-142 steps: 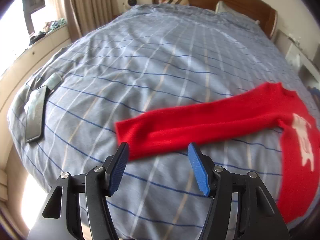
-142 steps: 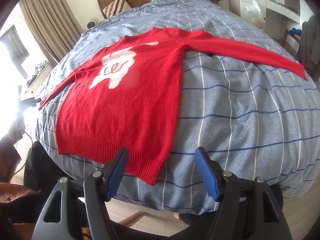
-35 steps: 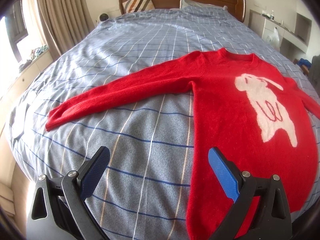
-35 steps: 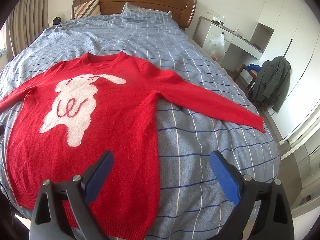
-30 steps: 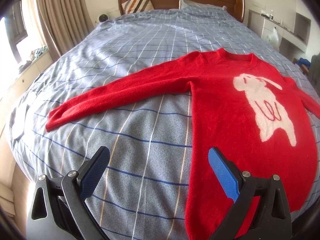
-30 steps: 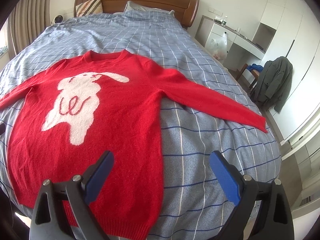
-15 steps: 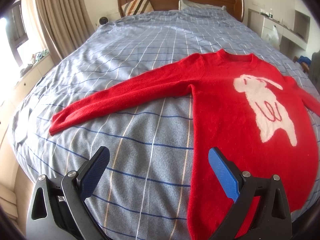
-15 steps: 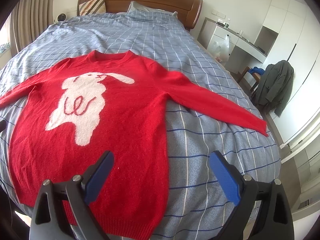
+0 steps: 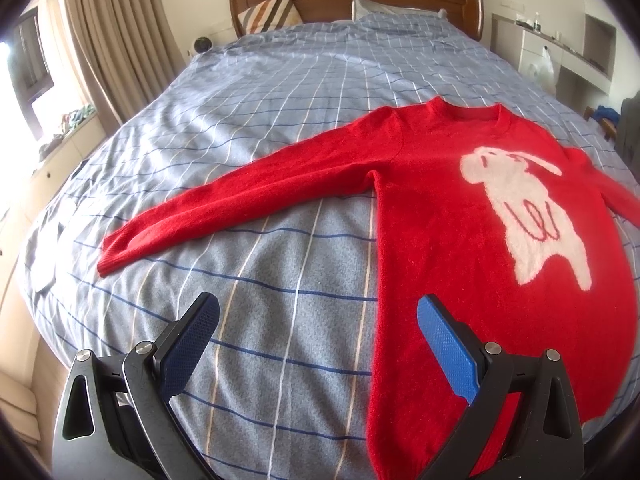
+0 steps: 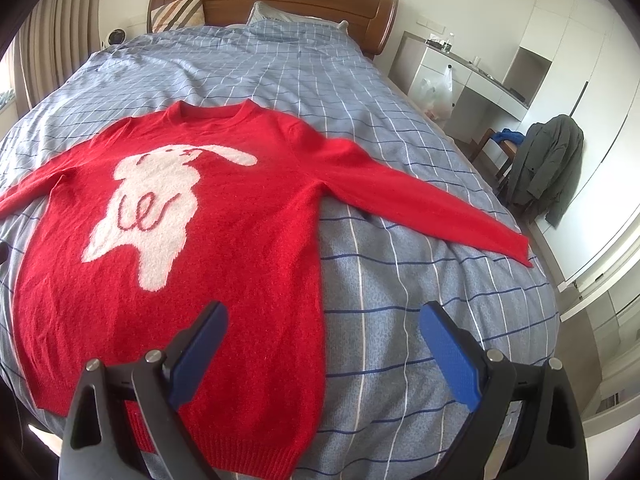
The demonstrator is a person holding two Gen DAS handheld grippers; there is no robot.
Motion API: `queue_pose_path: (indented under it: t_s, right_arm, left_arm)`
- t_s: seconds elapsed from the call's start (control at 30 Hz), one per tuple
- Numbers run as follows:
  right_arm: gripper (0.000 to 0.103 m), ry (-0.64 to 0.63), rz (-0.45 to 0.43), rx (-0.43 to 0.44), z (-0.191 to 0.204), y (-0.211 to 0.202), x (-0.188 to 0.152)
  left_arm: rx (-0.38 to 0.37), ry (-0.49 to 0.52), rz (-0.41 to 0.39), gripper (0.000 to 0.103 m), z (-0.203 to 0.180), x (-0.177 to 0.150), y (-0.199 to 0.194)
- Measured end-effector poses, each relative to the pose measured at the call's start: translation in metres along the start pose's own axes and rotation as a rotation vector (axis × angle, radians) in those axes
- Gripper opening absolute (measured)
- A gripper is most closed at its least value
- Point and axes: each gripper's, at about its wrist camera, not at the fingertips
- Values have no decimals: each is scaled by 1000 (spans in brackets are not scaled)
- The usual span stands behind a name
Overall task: Fold small clothes
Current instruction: 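Grasp the sleeve cuff with the right tool and fold it across the sweater body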
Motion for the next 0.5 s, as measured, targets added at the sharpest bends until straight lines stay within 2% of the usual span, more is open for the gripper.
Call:
queue_pose_path:
  t_s: [0.17,0.27,0.37,0.43,0.5]
  right_arm:
    - [95,5,5,-2,-3,2,-1]
    - [95,-29,-6,3,-8,5,2]
    - [96,-48,-68,21,-46,14,18]
    - [96,50,-83,122,-100,31,32]
    - [96,254,-78,324,-172,57,39]
  left_arm:
    - [-2,1,2,100,0,0,0]
    - [-25,9,31,100,1,-1,4]
    - [-49,15,62,100,6,-2,8]
    - [-44,8,61,100,10,-3,9]
    - [-36,-8,56,100,15,-3,8]
Point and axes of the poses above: each gripper's, at about its wrist camera, not at the fingertips, and y roughly the way its jaws point, z to its left, x to its top, and after that the axes turned 6 degrees about z, right-handed
